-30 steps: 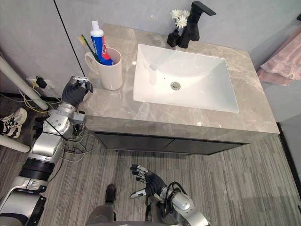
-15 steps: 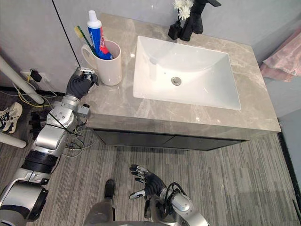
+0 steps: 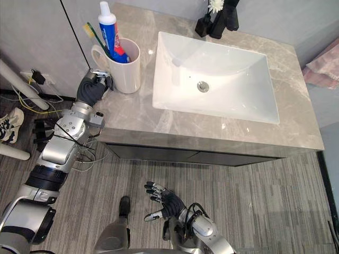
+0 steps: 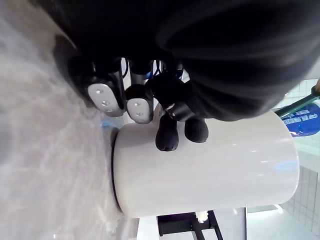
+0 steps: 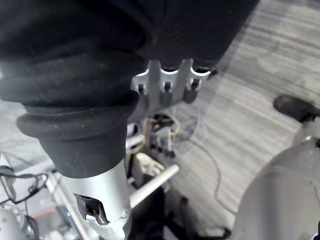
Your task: Organize washtable
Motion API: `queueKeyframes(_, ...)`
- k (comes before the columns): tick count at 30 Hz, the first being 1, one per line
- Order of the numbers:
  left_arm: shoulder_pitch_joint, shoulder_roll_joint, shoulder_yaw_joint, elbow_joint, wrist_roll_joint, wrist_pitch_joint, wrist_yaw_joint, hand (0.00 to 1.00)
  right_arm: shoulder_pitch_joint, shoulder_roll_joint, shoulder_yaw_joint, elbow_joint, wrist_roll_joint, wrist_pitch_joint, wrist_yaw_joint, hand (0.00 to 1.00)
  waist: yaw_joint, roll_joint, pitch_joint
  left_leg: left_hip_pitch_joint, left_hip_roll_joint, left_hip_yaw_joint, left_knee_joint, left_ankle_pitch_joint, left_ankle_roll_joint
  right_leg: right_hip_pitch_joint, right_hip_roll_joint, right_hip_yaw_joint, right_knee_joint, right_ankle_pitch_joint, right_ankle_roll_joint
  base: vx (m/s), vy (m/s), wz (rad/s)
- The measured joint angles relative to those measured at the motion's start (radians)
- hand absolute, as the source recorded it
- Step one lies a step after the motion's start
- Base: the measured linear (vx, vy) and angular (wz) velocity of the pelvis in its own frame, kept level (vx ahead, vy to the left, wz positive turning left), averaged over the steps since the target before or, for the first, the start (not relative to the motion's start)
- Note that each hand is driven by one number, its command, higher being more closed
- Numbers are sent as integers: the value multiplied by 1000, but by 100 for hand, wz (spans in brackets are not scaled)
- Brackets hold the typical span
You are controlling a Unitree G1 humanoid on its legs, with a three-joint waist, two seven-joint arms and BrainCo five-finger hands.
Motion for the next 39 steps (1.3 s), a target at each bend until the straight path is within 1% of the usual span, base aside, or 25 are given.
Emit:
queueKeyframes(3,-14,-5,0,0,0,-1,11,100,0,0,0,0,0,0,-14,0,-2,0,11,0,0,0,0,0,0,-1,0,0,0,0,0,0,0,0)
queueKeyframes(7,-24,-13,-2,0,0,-1,17,100,0,0,0,0,0,0,-16,0,-2,-1,13,-4,0,0,0,0,0,-4,0,0,0,-2,2,0,0,0)
queueKeyframes(12,-59,-12,-2,0,-1,-2,21,100,-1,0,0,-1,0,0,-16,0,-1,-4,30,-10,-1,1,0,0,0,-10,-1,1,0,-1,2,0,0,0)
queueKeyframes(17,-86,-12,-4,11,-18,-2,39,100,0,2,-5,-1,0,-1,-17,0,-3,-7,32,-13,-1,0,1,1,1,-15,1,4,1,0,1,0,0,-1)
queueKeyframes(22,-121,-12,-4,50,-29,-3,39,100,1,16,-15,-1,0,-15,-17,0,-4,-7,33,-13,0,-2,5,2,6,-16,2,4,1,0,0,0,0,0)
queueKeyframes(27,-120,-11,-2,50,-35,-9,38,100,0,21,-19,-1,0,-20,-16,0,-4,-4,35,-13,1,-4,0,-9,13,-16,3,5,1,0,0,0,0,0)
queueKeyframes(29,-92,-6,5,21,-35,-9,34,100,-1,21,-19,1,0,-20,-16,0,-5,-3,34,-12,1,-3,0,-9,13,-17,4,8,2,0,0,0,0,-2)
queueKeyframes(31,-43,-6,11,-31,-35,-15,30,100,-3,19,-20,3,0,-20,-15,0,-5,1,32,-12,1,-1,-1,-9,13,-19,5,11,3,0,0,0,0,-2)
queueKeyframes(32,-18,-7,18,-53,-34,-16,15,100,-5,18,-20,6,0,-20,-15,0,-4,4,31,-12,1,-1,-1,-9,13,-19,6,12,4,0,0,0,0,0)
queueKeyframes(36,33,-15,46,-63,-35,-15,-4,100,-35,18,-19,42,0,-16,-13,0,-6,17,20,-11,9,0,-1,-9,13,-26,17,18,21,0,0,0,0,0)
queueKeyframes(39,93,-32,48,-63,-35,-14,-10,100,-40,14,-19,67,0,-12,-13,0,-6,38,-17,-15,15,0,-1,-9,13,-31,21,25,22,0,0,0,0,0)
